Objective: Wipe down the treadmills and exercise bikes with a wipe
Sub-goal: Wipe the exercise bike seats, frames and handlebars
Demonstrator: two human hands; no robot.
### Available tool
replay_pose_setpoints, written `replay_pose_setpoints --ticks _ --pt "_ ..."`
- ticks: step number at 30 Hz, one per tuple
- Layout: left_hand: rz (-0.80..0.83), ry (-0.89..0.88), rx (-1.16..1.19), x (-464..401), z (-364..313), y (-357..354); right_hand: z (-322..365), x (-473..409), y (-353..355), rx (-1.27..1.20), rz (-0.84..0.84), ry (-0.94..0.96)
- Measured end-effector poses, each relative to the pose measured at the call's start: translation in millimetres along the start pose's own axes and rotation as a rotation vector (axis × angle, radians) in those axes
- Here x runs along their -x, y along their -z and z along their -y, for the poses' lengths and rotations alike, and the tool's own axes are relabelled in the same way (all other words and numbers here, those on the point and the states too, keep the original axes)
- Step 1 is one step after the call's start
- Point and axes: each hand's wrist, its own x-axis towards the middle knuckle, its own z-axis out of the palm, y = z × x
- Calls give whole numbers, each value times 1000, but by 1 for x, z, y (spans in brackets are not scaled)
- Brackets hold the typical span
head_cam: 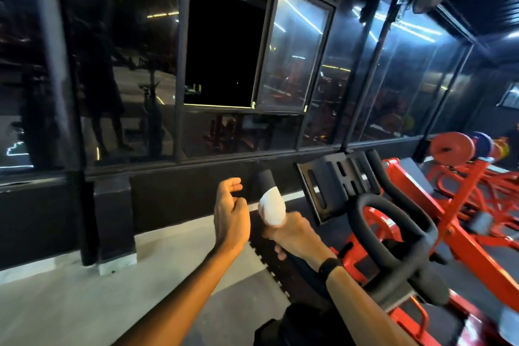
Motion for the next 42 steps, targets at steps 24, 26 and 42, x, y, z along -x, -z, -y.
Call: replay_pose_setpoints --ticks 24,26,42 --pt "-163 -200 -163 33 -34 -19 -2 42 10 230 -146 167" --pt "-164 -222 -175 36 -36 -23 -15 48 11 262 -118 152" --pt "-212 -139 -166 44 -29 -3 13 32 1 247 -358 408"
